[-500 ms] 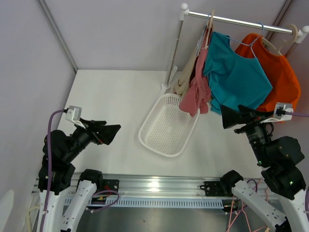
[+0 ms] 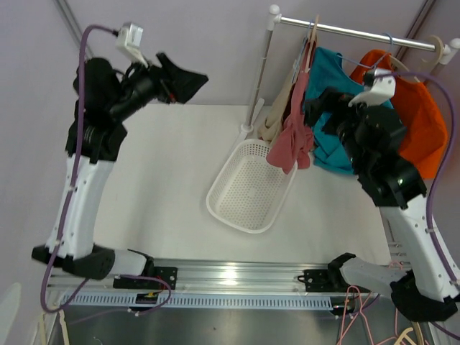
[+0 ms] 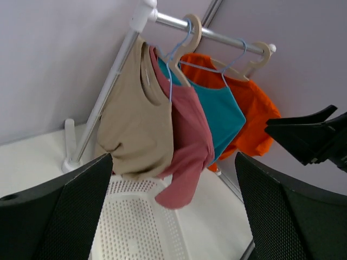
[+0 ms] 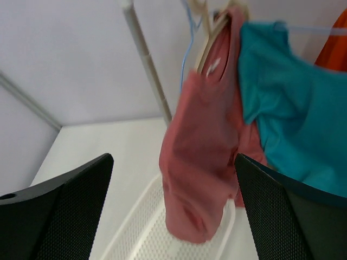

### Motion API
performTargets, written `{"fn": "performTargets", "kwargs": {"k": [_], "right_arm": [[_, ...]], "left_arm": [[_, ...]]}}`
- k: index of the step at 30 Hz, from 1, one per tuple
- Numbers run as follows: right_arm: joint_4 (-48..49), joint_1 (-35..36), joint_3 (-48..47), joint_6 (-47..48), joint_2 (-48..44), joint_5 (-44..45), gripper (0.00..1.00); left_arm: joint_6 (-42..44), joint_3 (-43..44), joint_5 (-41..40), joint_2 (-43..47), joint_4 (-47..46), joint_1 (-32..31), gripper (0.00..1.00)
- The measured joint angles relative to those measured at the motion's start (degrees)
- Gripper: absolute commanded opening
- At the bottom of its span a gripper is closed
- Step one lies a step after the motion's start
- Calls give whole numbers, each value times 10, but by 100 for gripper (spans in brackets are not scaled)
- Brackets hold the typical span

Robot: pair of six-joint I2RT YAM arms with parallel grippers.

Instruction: Remove the t-shirt from the hanger

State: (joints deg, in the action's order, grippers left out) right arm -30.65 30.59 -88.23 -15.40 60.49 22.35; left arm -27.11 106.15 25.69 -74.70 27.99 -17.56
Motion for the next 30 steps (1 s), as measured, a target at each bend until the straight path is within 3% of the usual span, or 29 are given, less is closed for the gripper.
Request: {"fn": "performTargets", "kwargs": {"k": [2, 4, 12, 21, 30], "right_arm": [[-13, -24, -91, 8, 57, 1, 95], [-25, -52, -186, 14, 121, -12, 94], [-64, -171, -438, -10, 352, -193, 89], [-58, -196, -471, -57, 478, -351, 87], [-33, -197, -516, -71, 524, -367, 87]], "left_arm": [[-3, 75, -2, -62, 0, -5, 100], [-4, 86, -7, -82, 6, -11, 99], [-2, -16, -36, -37, 19, -17, 99], [-2, -64, -66, 4, 12, -17, 99], [-2, -81, -86, 2, 3, -17, 99]]}}
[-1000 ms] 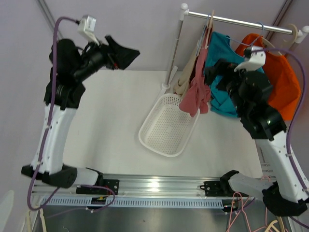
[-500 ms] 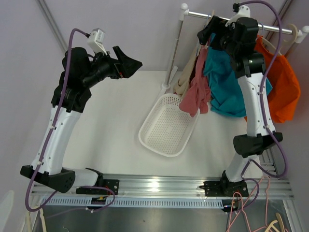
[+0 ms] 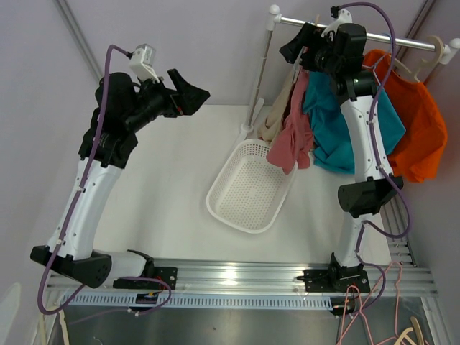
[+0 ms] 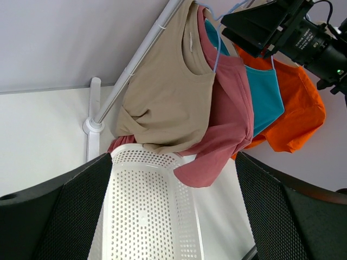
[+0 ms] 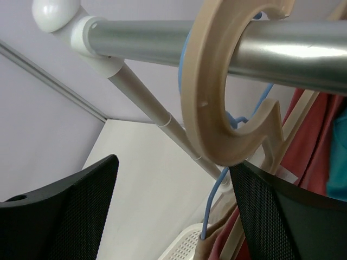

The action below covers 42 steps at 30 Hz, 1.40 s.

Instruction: Remove the t-shirt from the hanger

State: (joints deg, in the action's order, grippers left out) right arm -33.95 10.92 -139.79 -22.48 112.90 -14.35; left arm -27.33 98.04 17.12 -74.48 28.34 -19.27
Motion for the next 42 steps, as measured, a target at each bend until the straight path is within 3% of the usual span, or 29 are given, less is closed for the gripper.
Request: {"fn": "performTargets", "kwargs": {"k": [4, 10, 13, 15, 19, 22, 25, 27, 28, 29, 42], "right_arm": [[12, 7, -18, 3, 22, 23, 88], [5, 45, -42, 44, 38, 162, 87], [3, 65, -45, 66, 43, 223, 81], [0, 74, -45, 78, 44, 252, 71], [5, 77, -47, 97, 49, 307, 77], [16, 80, -50, 124, 59, 363, 72], [35, 81, -52, 152, 73, 407, 61], [46, 81, -55, 166, 81, 424, 44], [50, 81, -57, 170, 86, 428, 28], [53, 81, -58, 174, 92, 430, 0], [96, 102, -57, 222, 96, 394, 0]], "left_arm": [[0, 0, -3, -2, -4, 0, 99], [0, 0, -3, -6, -10, 0, 99], [0, -1, -3, -9, -13, 0, 99], [0, -1, -3, -10, -13, 1, 100], [-1, -7, -2, -11, -23, 1, 99], [-1, -15, -2, -13, -28, 1, 100], [-1, -23, -2, -13, -30, 2, 100], [-1, -25, -1, -13, -30, 2, 99], [-1, -25, 0, -13, -30, 2, 99], [-1, -25, 0, -13, -30, 3, 99], [0, -26, 1, -14, -36, 8, 99]]}}
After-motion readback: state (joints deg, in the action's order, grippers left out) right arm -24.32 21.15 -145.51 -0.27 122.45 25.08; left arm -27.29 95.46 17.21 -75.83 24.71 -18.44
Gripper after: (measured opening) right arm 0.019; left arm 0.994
